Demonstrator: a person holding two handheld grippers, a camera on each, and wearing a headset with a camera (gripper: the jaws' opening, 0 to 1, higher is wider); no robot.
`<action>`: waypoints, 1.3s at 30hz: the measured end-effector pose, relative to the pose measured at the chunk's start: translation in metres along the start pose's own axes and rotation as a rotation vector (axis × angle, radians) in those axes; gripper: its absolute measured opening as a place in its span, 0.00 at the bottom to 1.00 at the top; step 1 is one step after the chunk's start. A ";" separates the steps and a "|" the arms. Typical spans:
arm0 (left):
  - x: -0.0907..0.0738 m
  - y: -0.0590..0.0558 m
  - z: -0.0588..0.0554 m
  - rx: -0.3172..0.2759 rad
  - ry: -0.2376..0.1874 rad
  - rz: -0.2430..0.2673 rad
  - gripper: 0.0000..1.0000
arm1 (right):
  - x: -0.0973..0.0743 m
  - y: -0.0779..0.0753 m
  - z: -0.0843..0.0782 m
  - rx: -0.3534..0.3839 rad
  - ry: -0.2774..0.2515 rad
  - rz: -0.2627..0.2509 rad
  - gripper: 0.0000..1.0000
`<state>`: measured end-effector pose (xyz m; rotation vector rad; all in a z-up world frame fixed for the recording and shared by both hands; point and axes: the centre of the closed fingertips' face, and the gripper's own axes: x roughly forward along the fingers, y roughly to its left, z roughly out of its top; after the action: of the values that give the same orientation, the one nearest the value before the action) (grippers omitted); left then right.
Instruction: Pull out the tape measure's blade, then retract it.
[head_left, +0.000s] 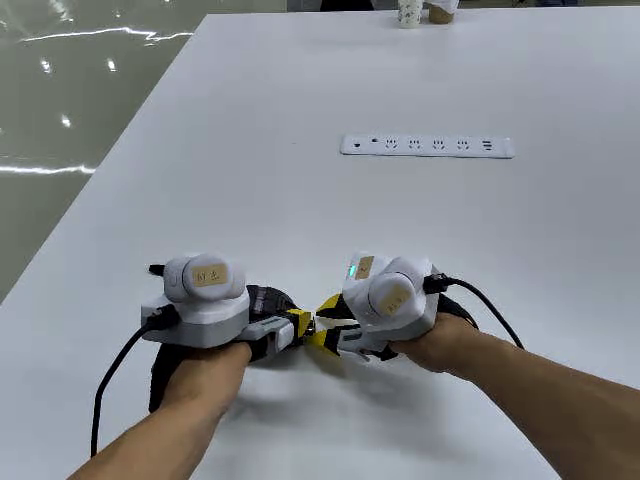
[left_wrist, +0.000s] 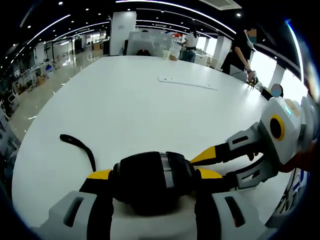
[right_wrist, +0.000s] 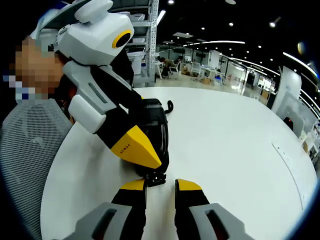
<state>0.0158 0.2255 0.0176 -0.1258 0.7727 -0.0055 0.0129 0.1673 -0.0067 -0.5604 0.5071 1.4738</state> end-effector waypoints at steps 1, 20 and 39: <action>0.000 0.000 0.000 0.000 0.001 -0.001 0.61 | -0.002 0.000 0.000 0.000 0.001 -0.003 0.19; -0.009 0.003 0.000 0.048 -0.003 -0.033 0.68 | -0.041 -0.006 -0.013 0.038 -0.001 -0.062 0.25; -0.024 -0.001 -0.005 0.106 -0.024 -0.093 0.73 | -0.085 -0.004 -0.037 0.125 -0.015 -0.151 0.37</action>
<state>-0.0046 0.2251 0.0311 -0.0608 0.7403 -0.1330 0.0147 0.0780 0.0192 -0.4779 0.5299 1.2923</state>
